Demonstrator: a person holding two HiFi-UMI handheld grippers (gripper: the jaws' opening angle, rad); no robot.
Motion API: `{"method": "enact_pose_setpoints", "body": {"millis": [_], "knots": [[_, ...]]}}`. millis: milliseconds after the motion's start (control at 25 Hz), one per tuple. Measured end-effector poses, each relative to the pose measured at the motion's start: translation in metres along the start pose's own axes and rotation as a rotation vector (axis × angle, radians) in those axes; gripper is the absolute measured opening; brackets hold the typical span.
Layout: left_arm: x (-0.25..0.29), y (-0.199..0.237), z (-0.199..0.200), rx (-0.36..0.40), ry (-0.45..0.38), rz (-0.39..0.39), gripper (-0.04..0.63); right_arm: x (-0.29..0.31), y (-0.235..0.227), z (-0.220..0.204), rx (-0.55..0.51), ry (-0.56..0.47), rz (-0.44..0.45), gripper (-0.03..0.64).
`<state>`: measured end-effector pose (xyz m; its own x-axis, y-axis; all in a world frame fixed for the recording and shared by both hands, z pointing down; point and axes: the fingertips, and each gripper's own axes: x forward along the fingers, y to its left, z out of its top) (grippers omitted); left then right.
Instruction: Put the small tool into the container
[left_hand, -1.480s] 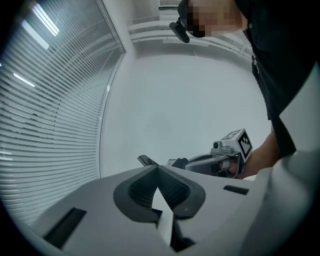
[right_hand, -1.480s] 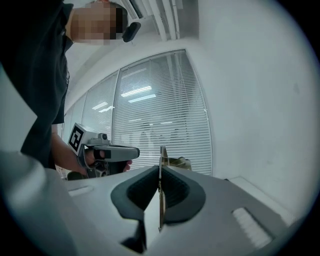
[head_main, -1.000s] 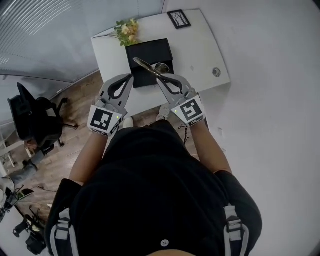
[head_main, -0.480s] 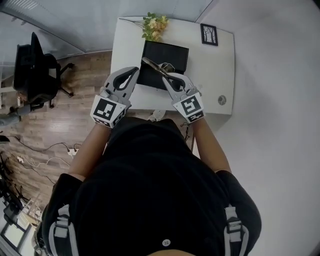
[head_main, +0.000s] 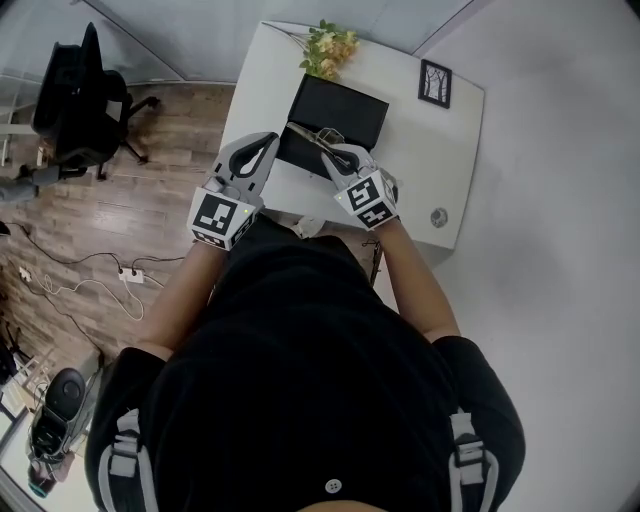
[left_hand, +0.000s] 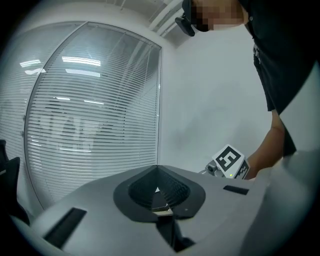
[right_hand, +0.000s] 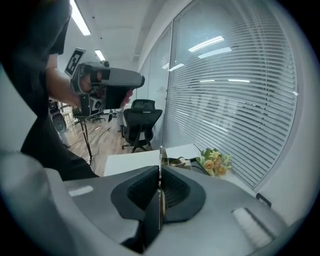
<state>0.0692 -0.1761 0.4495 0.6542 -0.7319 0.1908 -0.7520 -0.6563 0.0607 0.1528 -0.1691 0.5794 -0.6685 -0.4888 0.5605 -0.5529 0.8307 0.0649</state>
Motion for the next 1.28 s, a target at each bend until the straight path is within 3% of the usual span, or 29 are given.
{"method": "enact_pose_setpoints", "body": {"millis": [480,800,1280], "knots": [[0.023,-0.021,-0.019,0.02,-0.015,-0.077,0.003,0.026,0.01,-0.043,-0.121,0.131,0.045,0.026],[0.03,-0.027,-0.034,0.037,-0.003,-0.105,0.003,0.037,0.007,-0.063,-0.134,0.179,0.037,0.026],[0.043,-0.026,-0.045,0.028,-0.007,-0.127,0.003,0.061,0.01,-0.094,-0.111,0.277,0.098,0.026]]}}
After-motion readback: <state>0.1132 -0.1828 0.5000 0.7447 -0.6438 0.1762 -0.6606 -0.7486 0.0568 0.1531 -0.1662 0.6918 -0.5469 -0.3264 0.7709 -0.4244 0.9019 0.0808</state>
